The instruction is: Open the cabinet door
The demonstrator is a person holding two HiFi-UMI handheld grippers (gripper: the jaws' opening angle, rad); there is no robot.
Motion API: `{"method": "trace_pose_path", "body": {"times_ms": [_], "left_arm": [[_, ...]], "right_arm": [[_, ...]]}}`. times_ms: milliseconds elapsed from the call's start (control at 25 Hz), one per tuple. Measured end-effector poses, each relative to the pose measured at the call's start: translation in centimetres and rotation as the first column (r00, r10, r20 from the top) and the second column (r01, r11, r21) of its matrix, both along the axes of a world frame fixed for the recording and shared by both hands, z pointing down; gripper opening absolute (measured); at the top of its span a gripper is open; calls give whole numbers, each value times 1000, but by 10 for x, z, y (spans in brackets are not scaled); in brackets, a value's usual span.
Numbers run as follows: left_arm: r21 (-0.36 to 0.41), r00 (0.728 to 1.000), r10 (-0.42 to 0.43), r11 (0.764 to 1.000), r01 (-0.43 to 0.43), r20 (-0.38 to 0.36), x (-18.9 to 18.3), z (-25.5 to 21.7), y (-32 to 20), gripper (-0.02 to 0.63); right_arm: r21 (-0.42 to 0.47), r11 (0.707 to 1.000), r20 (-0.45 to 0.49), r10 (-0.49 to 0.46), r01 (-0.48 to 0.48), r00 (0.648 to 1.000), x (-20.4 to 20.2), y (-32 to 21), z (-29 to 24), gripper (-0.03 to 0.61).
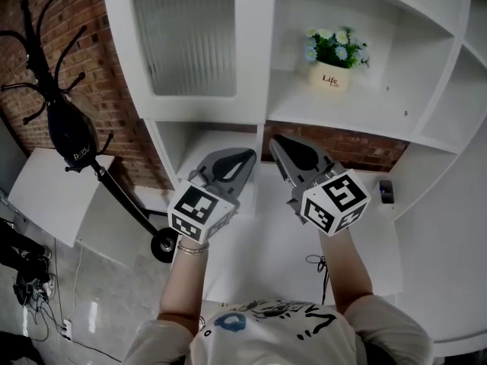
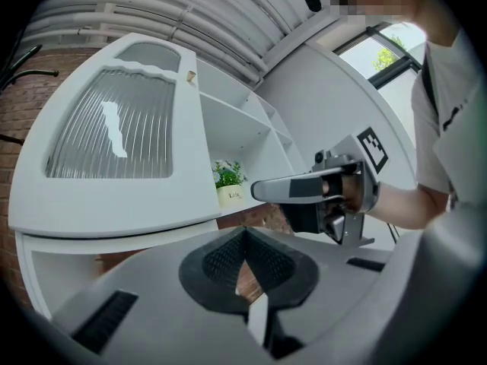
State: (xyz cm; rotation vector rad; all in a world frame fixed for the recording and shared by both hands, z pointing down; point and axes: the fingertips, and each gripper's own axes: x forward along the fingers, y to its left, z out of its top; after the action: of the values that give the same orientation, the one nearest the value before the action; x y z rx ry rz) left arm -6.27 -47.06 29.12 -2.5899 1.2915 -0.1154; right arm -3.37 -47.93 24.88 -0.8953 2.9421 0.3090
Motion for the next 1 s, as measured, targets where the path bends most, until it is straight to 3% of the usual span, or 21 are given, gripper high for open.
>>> {"method": "trace_pose_path", "body": {"times_ms": [240, 560, 600, 680, 880, 1000], "left_arm": [[1, 1000, -17, 1000, 17, -25, 0, -5, -11, 14], [-13, 997, -36, 999, 35, -75, -3, -3, -18, 14], [-13, 997, -36, 999, 36, -75, -3, -1, -18, 14], [-19, 996, -41, 999, 40, -76, -6, 3, -19, 14], [-49, 996, -47, 998, 44, -77, -12, 12, -20, 14], [-45, 996, -56, 998, 52, -76, -17, 12, -21, 14]], "right_arm": [[16, 1000, -15, -11, 11, 1000, -16, -13, -3, 29], [27, 998, -40, 61, -59, 997, -19, -37, -9, 32], [30, 998, -41, 62, -61, 997, -19, -39, -11, 38], [28, 998, -50, 53, -52, 997, -22, -44, -14, 153], [17, 997, -32, 76, -76, 997, -28, -59, -21, 173], [10, 999, -40, 44, -43, 998, -35, -61, -20, 181]]}}
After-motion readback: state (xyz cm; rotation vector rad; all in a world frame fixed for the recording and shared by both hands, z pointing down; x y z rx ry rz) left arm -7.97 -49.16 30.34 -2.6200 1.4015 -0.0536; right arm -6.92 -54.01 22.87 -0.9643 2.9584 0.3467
